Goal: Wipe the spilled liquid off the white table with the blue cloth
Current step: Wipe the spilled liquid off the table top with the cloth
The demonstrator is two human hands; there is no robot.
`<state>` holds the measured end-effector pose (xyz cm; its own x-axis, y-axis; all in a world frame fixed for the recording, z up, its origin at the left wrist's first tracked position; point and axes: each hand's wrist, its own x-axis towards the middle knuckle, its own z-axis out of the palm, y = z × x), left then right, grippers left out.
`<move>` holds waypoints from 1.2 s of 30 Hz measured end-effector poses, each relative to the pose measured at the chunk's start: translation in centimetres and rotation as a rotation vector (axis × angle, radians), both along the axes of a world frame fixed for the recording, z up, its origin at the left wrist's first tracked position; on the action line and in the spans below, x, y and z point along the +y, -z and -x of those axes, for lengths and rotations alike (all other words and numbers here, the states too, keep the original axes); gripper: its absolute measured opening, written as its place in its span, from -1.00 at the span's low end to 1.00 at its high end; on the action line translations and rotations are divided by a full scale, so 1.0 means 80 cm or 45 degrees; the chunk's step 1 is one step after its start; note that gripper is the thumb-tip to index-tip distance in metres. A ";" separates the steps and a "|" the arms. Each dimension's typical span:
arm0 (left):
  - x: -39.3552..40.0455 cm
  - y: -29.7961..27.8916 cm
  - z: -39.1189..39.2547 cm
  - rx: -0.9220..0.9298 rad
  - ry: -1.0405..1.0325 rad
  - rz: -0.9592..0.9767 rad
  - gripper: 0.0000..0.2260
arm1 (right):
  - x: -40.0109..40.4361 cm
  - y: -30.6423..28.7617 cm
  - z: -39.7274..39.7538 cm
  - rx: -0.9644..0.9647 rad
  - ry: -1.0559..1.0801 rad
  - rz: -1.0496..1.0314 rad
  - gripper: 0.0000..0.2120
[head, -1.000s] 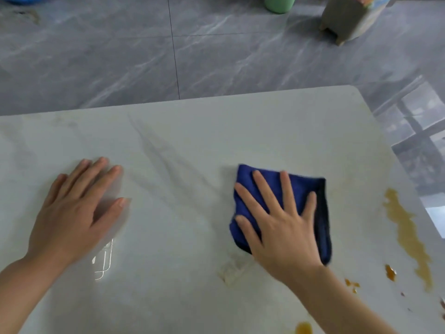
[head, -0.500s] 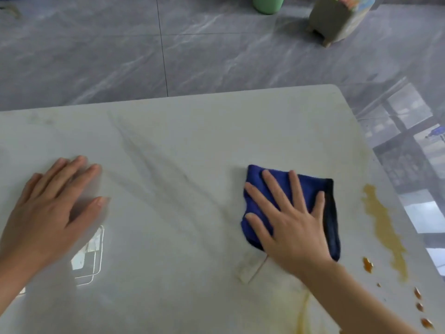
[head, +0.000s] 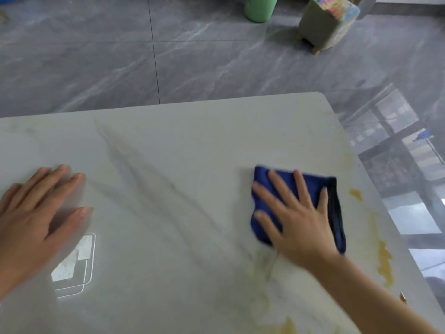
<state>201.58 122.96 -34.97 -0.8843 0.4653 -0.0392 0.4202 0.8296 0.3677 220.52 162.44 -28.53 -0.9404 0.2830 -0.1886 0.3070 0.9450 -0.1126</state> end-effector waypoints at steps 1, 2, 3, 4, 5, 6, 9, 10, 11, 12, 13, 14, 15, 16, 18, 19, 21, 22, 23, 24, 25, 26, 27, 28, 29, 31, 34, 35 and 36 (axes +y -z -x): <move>-0.010 0.012 0.008 -0.026 0.020 0.035 -0.44 | 0.020 0.004 0.017 0.025 0.077 0.016 -0.45; -0.019 0.023 0.016 -0.047 0.044 0.095 -0.43 | 0.043 0.006 0.028 0.013 0.153 0.016 -0.42; -0.027 0.032 0.022 -0.065 0.053 0.155 -0.41 | 0.065 0.007 0.032 -0.018 0.229 0.008 -0.40; -0.032 0.038 0.027 -0.069 0.047 0.201 -0.41 | 0.082 0.005 0.029 -0.044 0.294 -0.001 -0.38; -0.034 0.042 0.030 -0.060 0.040 0.223 -0.40 | 0.095 0.004 0.019 -0.060 0.344 -0.010 -0.39; -0.034 0.042 0.031 -0.049 0.038 0.233 -0.40 | 0.100 0.002 0.004 -0.070 0.380 -0.014 -0.40; -0.020 0.021 0.020 0.028 0.082 0.215 -0.40 | 0.086 0.002 -0.046 -0.115 0.479 0.009 -0.47; -0.011 0.008 0.013 0.066 0.086 0.190 -0.41 | 0.076 0.002 -0.060 -0.127 0.473 0.014 -0.47; -0.001 -0.006 0.006 0.091 0.067 0.154 -0.42 | 0.064 0.001 -0.072 -0.140 0.438 0.012 -0.46; 0.011 -0.021 -0.003 0.111 0.038 0.127 -0.43 | 0.050 -0.001 -0.080 -0.154 0.386 0.005 -0.44; 0.022 -0.034 -0.011 0.133 0.016 0.116 -0.42 | 0.034 -0.005 -0.086 -0.168 0.320 -0.005 -0.43; 0.032 -0.044 -0.018 0.142 0.002 0.110 -0.39 | 0.018 -0.009 -0.088 -0.184 0.249 -0.002 -0.41; 0.039 -0.053 -0.023 0.135 -0.008 0.100 -0.35 | 0.003 -0.014 -0.085 -0.198 0.191 0.009 -0.42; 0.044 -0.060 -0.026 0.120 -0.016 0.092 -0.31 | -0.008 -0.017 -0.080 -0.210 0.137 0.013 -0.42; 0.049 -0.067 -0.029 0.108 -0.018 0.098 -0.25 | -0.013 -0.015 -0.062 -0.208 0.054 0.010 -0.43; 0.050 -0.068 -0.029 0.110 -0.018 0.105 -0.27 | -0.008 -0.011 -0.049 -0.182 0.031 -0.002 -0.44; 0.049 -0.068 -0.030 0.116 -0.021 0.120 -0.36 | 0.014 0.000 -0.027 -0.088 0.068 -0.022 -0.48; 0.047 -0.066 -0.029 0.114 -0.019 0.130 -0.40 | 0.027 0.004 -0.017 -0.056 0.108 -0.030 -0.50; 0.046 -0.065 -0.028 0.108 -0.013 0.140 -0.42 | 0.039 0.005 -0.010 -0.054 0.144 -0.038 -0.52; 0.045 -0.064 -0.028 0.105 -0.008 0.147 -0.43 | 0.049 0.005 -0.007 -0.066 0.169 -0.049 -0.54; 0.044 -0.064 -0.027 0.109 -0.007 0.152 -0.43 | 0.058 0.005 -0.008 -0.081 0.183 -0.061 -0.54; 0.043 -0.063 -0.027 0.117 -0.005 0.158 -0.43 | 0.064 0.005 -0.016 -0.095 0.206 -0.066 -0.53; 0.043 -0.063 -0.028 0.127 -0.002 0.162 -0.44 | 0.066 0.003 -0.027 -0.107 0.255 -0.057 -0.51; 0.043 -0.063 -0.028 0.135 0.004 0.164 -0.44 | 0.066 -0.001 -0.042 -0.124 0.329 -0.029 -0.50; 0.043 -0.063 -0.029 0.143 0.010 0.162 -0.44 | 0.060 -0.006 -0.058 -0.139 0.405 0.006 -0.47; 0.044 -0.062 -0.028 0.154 0.015 0.156 -0.43 | 0.035 -0.012 -0.089 -0.163 0.462 0.051 -0.40; 0.044 -0.060 -0.027 0.143 0.019 0.132 -0.37 | -0.010 -0.017 -0.114 -0.260 0.263 0.052 -0.38; 0.043 -0.058 -0.026 0.139 0.019 0.128 -0.36 | -0.015 -0.016 -0.114 -0.266 0.202 0.039 -0.41; 0.042 -0.056 -0.024 0.136 0.019 0.130 -0.37 | -0.011 -0.015 -0.109 -0.259 0.146 0.025 -0.42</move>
<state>203.49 126.28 -30.47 -0.8791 0.4765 0.0069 0.4647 0.8539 0.2344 229.27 161.58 -27.33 -0.8445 0.3800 -0.3773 0.4302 0.9010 -0.0554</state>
